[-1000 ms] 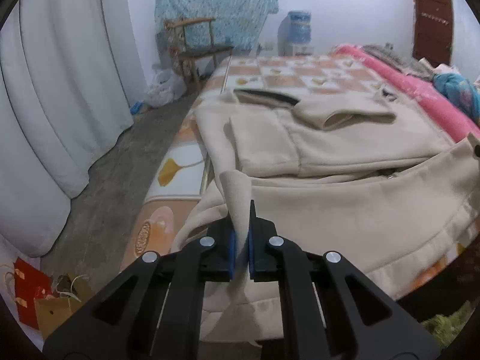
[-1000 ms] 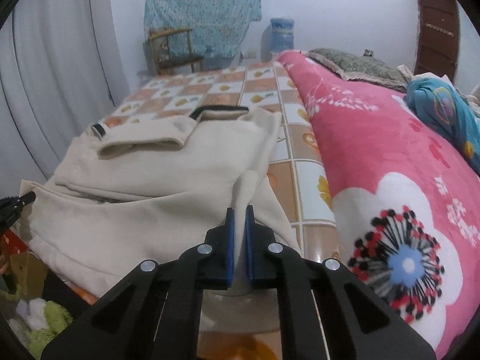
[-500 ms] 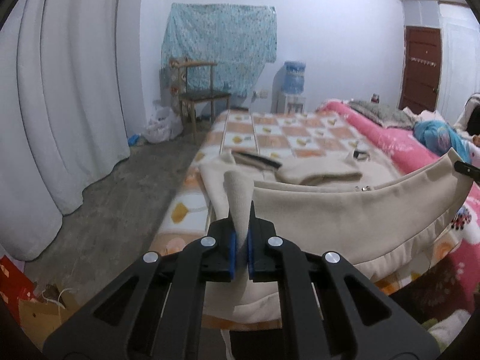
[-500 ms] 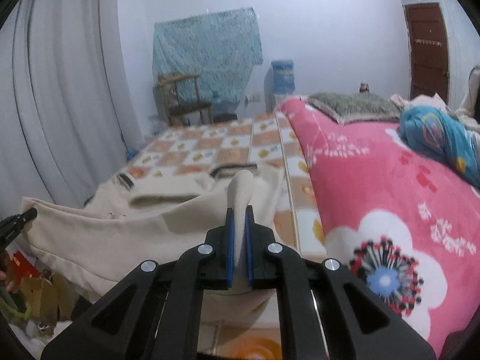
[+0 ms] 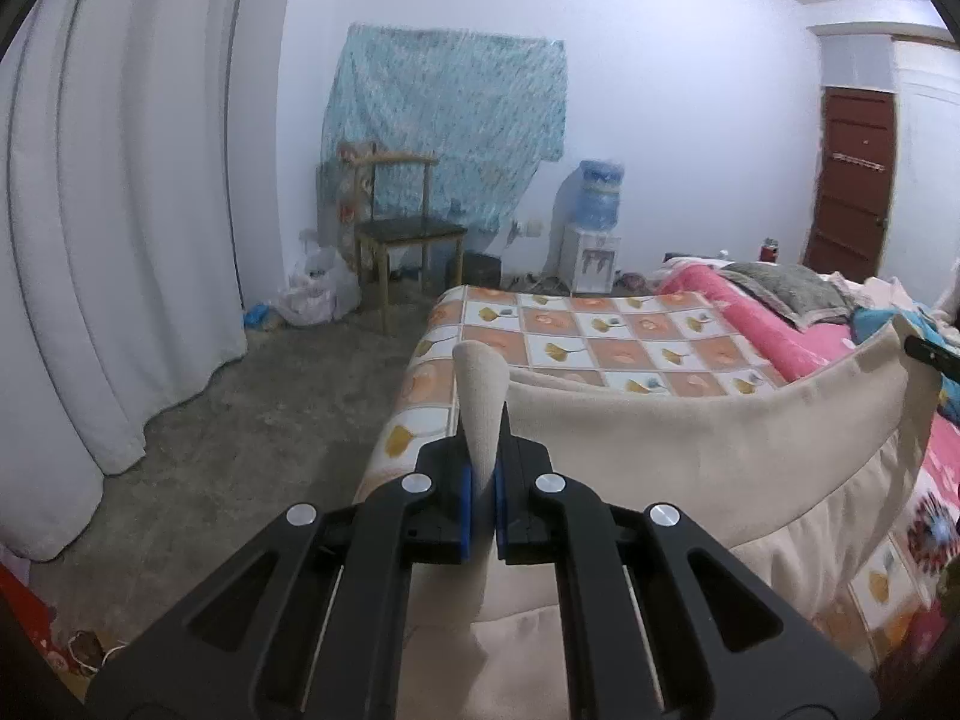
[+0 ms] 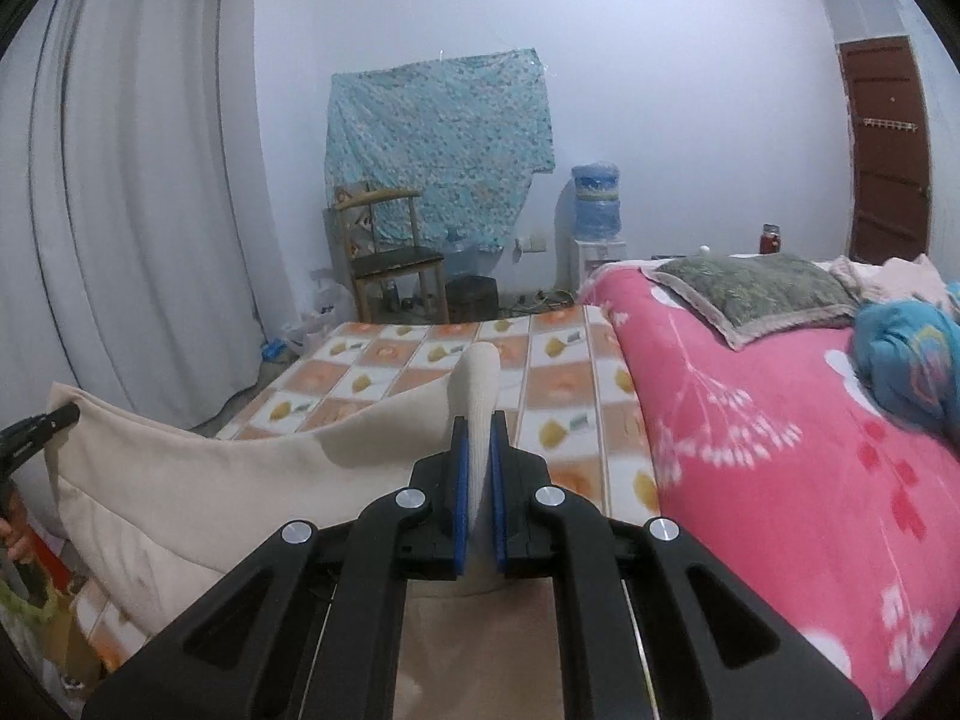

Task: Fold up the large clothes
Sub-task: 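Fold the lifted jacket half over the other half with both tools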

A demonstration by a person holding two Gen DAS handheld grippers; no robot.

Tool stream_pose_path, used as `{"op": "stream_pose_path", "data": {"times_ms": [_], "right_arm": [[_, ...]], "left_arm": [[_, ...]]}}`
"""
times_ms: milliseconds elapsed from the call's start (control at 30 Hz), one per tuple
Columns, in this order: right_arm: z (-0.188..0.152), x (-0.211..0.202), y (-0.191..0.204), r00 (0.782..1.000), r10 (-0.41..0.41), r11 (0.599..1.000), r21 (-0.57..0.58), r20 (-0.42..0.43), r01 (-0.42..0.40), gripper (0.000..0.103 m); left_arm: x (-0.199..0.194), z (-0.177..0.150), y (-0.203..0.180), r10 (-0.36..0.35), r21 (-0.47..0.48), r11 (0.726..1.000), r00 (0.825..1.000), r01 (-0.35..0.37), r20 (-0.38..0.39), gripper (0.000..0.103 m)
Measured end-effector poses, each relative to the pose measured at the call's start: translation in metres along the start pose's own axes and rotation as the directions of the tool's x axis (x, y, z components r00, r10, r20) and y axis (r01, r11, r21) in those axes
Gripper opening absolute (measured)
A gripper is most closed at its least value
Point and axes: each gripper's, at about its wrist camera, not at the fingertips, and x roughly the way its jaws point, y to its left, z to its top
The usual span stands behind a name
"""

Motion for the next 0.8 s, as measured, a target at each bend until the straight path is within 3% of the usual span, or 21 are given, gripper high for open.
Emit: {"op": "stream_pose_path", "data": {"times_ms": [133, 200, 233, 333, 367, 433, 533, 600, 633, 667, 733, 800], "right_arm": [[0.009, 0.069, -0.012, 0.998, 0.005, 0.999, 0.046, -0.062, -0.002, 0.006], [0.001, 0.112, -0.021, 0.991, 0.004, 0.996, 0.086, -0.131, 0.007, 0.007], [-0.004, 0.126, -0.024, 0.987, 0.003, 0.995, 0.099, -0.161, 0.013, 0.007], [-0.035, 0.181, -0.038, 0.943, -0.040, 0.987, 0.133, -0.330, 0.088, 0.012], [-0.041, 0.187, -0.041, 0.935, -0.043, 0.984, 0.145, -0.352, 0.100, 0.014], [-0.046, 0.184, -0.048, 0.936, -0.051, 0.979, 0.167, -0.349, 0.116, 0.017], [-0.034, 0.161, -0.050, 0.953, -0.116, 0.979, 0.129, -0.279, 0.156, 0.021], [-0.025, 0.152, -0.044, 0.964, -0.111, 0.985, 0.105, -0.242, 0.140, 0.021], [-0.021, 0.150, -0.036, 0.968, -0.073, 0.990, 0.103, -0.240, 0.100, 0.021], [-0.019, 0.155, -0.034, 0.966, -0.034, 0.992, 0.107, -0.257, 0.063, 0.023], [-0.021, 0.167, -0.017, 0.947, 0.054, 0.994, 0.106, -0.315, -0.021, 0.024], [-0.036, 0.187, -0.003, 0.909, 0.122, 0.990, 0.110, -0.399, -0.085, 0.024]], "left_arm": [[0.074, 0.013, 0.012, -0.005, -0.024, 1.000, 0.994, 0.003, -0.112, 0.005], [0.116, 0.008, 0.013, 0.003, -0.015, 1.000, 0.982, -0.006, -0.191, 0.006], [0.144, 0.000, 0.013, 0.014, -0.013, 1.000, 0.966, -0.018, -0.260, 0.010], [0.192, -0.026, 0.019, 0.061, -0.025, 0.997, 0.914, -0.078, -0.400, 0.016], [0.197, -0.031, 0.024, 0.062, -0.045, 0.995, 0.908, -0.089, -0.415, 0.020], [0.193, -0.032, 0.037, 0.064, -0.101, 0.989, 0.918, -0.112, -0.391, 0.031], [0.173, -0.025, 0.049, 0.066, -0.129, 0.985, 0.947, -0.111, -0.315, 0.031], [0.153, -0.018, 0.043, 0.011, -0.125, 0.991, 0.974, -0.040, -0.226, 0.032], [0.150, -0.014, 0.035, -0.017, -0.116, 0.993, 0.978, -0.007, -0.208, 0.036], [0.149, -0.014, 0.027, -0.047, -0.098, 0.995, 0.978, 0.027, -0.205, 0.039], [0.158, -0.015, 0.001, -0.092, -0.043, 0.996, 0.961, 0.083, -0.262, 0.041], [0.180, -0.029, -0.016, -0.068, -0.009, 0.998, 0.923, 0.070, -0.378, 0.041]]}}
